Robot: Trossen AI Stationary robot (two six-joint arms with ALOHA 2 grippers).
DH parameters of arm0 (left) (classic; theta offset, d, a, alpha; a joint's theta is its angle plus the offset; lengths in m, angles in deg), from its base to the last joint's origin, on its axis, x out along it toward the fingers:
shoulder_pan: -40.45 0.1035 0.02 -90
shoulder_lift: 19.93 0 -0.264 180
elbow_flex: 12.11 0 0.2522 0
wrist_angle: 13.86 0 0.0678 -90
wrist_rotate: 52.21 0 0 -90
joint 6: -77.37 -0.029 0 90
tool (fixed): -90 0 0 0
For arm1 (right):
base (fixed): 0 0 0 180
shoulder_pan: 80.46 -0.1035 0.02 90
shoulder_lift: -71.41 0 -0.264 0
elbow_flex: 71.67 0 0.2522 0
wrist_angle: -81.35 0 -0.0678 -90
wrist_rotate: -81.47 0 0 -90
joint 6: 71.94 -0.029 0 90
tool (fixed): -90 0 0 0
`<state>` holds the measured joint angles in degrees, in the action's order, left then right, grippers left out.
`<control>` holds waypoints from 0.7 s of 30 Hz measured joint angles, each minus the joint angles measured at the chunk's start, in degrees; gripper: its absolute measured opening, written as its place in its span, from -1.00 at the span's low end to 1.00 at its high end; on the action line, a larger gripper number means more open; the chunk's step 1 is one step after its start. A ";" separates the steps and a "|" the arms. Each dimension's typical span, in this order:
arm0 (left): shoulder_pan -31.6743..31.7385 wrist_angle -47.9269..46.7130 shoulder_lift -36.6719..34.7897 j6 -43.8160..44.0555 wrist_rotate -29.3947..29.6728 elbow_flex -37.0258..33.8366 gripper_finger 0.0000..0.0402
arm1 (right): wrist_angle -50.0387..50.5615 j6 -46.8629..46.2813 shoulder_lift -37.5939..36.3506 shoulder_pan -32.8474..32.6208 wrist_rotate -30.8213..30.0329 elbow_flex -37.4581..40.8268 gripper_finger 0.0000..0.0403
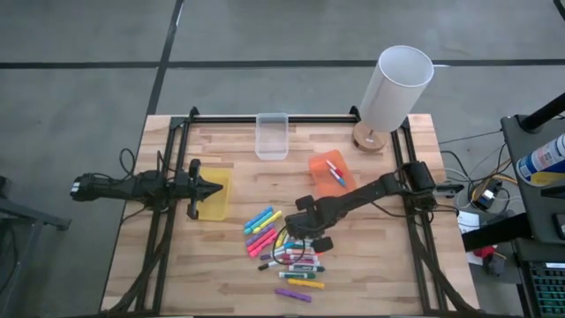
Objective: Pick & Place Markers
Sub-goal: Put the small yellow marker into the orange bin
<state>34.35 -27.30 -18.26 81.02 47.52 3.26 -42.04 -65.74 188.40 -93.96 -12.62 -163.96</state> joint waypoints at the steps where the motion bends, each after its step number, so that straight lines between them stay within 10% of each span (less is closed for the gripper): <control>1: 0.01 0.00 0.00 -0.01 0.02 0.00 -1.00 | 0.00 0.02 0.00 0.06 0.12 0.00 -0.54; 21: 0.00 0.00 0.00 0.00 0.03 0.00 -1.00 | 5.13 -8.76 -0.44 0.20 -1.22 -4.66 -0.88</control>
<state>34.34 -27.30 -18.26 81.03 47.55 3.26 -36.91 -74.50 187.96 -93.76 -13.85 -168.61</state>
